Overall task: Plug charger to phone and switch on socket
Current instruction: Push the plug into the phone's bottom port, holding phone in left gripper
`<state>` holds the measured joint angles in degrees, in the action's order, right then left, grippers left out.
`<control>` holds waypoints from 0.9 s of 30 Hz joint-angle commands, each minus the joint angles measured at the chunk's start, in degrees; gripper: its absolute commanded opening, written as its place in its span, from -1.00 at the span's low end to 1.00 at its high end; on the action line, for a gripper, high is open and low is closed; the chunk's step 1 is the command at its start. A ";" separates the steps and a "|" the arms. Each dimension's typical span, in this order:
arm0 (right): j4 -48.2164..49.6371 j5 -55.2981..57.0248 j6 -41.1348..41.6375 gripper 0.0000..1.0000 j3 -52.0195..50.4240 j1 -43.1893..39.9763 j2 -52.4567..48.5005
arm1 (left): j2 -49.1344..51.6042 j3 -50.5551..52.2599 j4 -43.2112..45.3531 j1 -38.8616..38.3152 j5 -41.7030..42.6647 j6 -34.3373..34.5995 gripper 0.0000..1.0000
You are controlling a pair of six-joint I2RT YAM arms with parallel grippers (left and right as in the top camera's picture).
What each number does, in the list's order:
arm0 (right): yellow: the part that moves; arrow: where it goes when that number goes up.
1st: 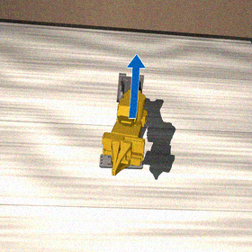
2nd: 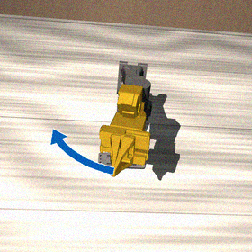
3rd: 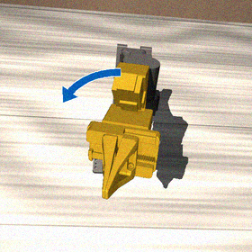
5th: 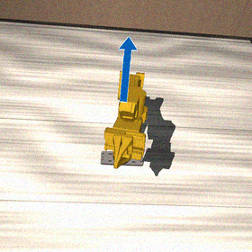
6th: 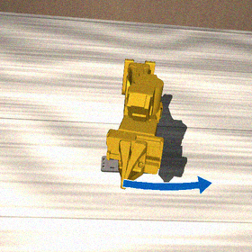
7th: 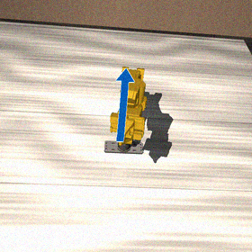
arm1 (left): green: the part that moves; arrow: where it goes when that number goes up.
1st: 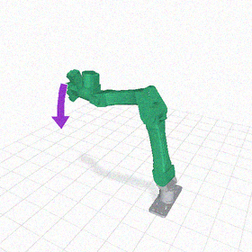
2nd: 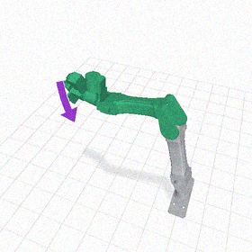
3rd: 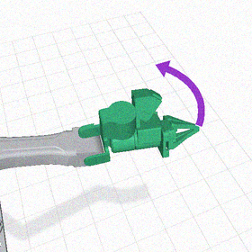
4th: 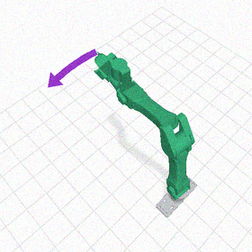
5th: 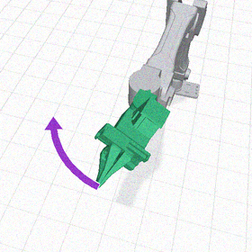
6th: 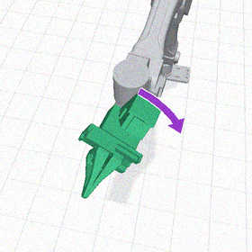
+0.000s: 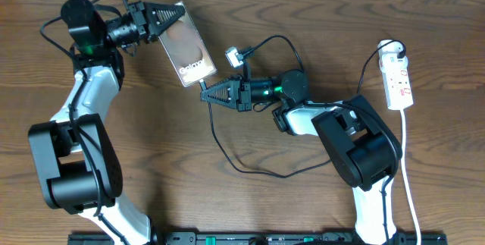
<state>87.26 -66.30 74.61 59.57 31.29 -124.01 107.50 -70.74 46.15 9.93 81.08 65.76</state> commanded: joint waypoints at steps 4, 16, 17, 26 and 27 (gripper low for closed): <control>0.81 3.43 0.81 -0.98 0.37 -0.13 0.35 | -1.11 -0.74 0.28 -1.38 4.28 -0.57 -0.85; 0.85 9.03 4.22 -0.98 0.37 -0.13 0.35 | -1.11 -0.74 0.26 -1.40 7.02 -4.22 -0.85; 0.85 9.46 4.22 -0.98 0.37 -0.13 0.35 | -1.11 -0.74 0.26 -1.40 7.02 -4.22 -0.85; 0.83 10.47 4.22 -0.98 0.37 -0.13 0.35 | -1.11 -0.74 0.26 -1.40 7.02 -4.22 -0.85; 0.83 10.47 4.22 -0.98 0.37 -0.13 0.35 | -1.11 -0.74 0.26 -1.40 6.99 -4.22 -0.85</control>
<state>87.24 -64.86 78.54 59.16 31.75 -124.03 107.50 -70.74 46.37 9.58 82.35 62.54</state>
